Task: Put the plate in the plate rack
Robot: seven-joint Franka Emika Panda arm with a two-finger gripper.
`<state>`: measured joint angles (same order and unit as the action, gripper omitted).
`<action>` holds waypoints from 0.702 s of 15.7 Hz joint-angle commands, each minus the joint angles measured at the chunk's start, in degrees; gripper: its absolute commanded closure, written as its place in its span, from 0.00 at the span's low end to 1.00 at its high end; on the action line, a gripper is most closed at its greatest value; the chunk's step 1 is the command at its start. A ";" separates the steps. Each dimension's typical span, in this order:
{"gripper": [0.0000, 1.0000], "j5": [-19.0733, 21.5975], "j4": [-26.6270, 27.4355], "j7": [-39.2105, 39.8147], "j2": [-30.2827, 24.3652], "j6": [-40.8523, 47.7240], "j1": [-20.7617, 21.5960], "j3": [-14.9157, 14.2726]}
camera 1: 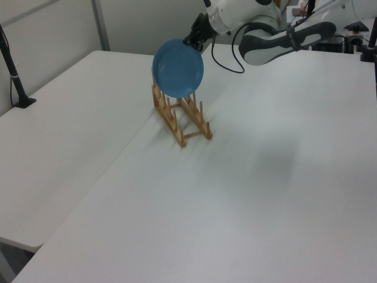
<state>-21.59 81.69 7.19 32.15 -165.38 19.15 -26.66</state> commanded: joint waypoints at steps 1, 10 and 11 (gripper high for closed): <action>1.00 -3.36 0.14 -1.74 -0.42 1.81 2.21 -2.43; 1.00 -5.39 0.14 -4.81 -0.42 1.81 2.38 -2.69; 1.00 -5.48 0.14 -4.90 -0.51 1.81 2.47 -2.69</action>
<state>-25.26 81.65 5.16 32.16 -164.90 19.90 -27.50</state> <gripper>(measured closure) 0.960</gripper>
